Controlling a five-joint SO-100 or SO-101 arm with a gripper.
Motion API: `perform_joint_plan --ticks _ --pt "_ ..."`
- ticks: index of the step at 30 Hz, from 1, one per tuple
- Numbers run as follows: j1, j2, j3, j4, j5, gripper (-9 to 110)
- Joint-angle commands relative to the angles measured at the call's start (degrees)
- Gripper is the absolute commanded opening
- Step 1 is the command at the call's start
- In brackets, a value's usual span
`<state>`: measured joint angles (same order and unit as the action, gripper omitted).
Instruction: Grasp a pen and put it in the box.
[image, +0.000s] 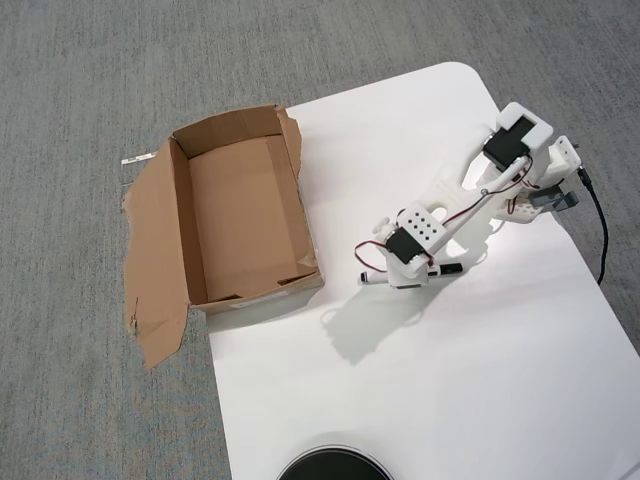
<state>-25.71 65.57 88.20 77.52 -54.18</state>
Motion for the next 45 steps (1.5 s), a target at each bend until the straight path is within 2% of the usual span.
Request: perform_joint_plan --ticks 1,14,35,45 --pt "0.2 -0.2 0.0 0.0 0.2 0" --pt "1.1 1.3 -0.9 0.9 0.2 0" --pt "1.4 33.0 -0.1 1.2 0.2 0" --pt "9.9 40.0 -0.9 0.2 0.1 0"
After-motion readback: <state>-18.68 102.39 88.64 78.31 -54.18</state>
